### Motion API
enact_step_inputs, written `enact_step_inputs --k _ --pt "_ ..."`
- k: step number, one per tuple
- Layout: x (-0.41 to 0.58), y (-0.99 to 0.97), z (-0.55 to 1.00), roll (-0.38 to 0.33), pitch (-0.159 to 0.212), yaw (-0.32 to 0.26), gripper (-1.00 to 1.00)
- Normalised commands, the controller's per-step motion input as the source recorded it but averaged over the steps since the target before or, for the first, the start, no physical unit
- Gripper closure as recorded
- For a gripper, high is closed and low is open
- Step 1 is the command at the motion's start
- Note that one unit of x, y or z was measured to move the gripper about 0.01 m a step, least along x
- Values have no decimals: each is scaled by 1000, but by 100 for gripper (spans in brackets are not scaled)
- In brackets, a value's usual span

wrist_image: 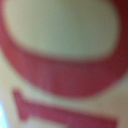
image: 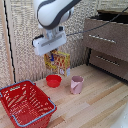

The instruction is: Shift your gripper thoughtfully near the cereal snack bar. Tenderly grip the snack bar with your precision device. Carefully hover the precision device above the first drawer installation and invite the snack bar to descend into the first drawer installation.

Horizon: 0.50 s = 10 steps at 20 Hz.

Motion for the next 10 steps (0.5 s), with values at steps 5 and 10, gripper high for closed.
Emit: enact_step_inputs --k 5,10 --pt "381 -207 956 -18 108 -46 100" --pt "406 -177 1000 -40 56 -50 100"
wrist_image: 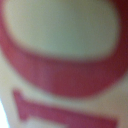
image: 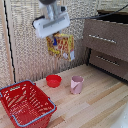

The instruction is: Shift your gripper thoughtfully near the cereal snack bar. Tenderly grip the snack bar with your precision device. Carefully hover the precision device above the first drawer installation and invite the snack bar to descend into the first drawer installation.

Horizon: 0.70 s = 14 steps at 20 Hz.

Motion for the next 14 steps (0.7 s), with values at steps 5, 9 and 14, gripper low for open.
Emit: enact_step_inputs --k 5,9,14 --pt "373 -183 995 -67 27 -52 100" --pt "268 -184 964 -89 27 -91 100" --pt "137 -329 963 -74 19 -66 100"
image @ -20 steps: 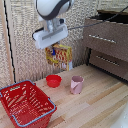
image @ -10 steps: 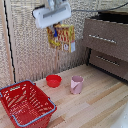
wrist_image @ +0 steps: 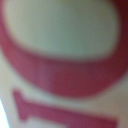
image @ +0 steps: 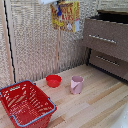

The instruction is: Shift your gripper thoughtfully near the cereal snack bar. Tenderly grip the snack bar with your precision device. Carefully hover the precision device above the first drawer installation and invite the snack bar to descend into the first drawer installation.

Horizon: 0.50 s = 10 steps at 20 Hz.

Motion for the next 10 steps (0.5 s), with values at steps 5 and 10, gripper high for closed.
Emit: enact_step_inputs --k 5,10 --pt "78 -531 954 -49 3 -49 100" --pt "58 -643 891 -48 4 -32 100"
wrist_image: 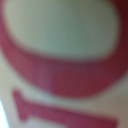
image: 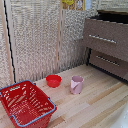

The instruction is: Shift your gripper thoughtfully near the cereal snack bar. Tenderly grip the snack bar with your precision device. Carefully hover the precision device above the first drawer installation and invite the snack bar to descend into the first drawer installation.

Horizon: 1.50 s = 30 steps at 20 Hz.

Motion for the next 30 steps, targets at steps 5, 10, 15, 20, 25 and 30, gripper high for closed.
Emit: enact_step_inputs --k 5,10,15,20,25,30 --pt "9 -932 731 -2 18 -17 100" --pt "0 -1000 569 6 30 0 100" --pt "0 -1000 437 23 7 0 100" --pt "1 -1000 261 19 0 3 100" --pt "1 -1000 51 35 7 13 100" --pt "27 -972 -45 43 40 47 100"
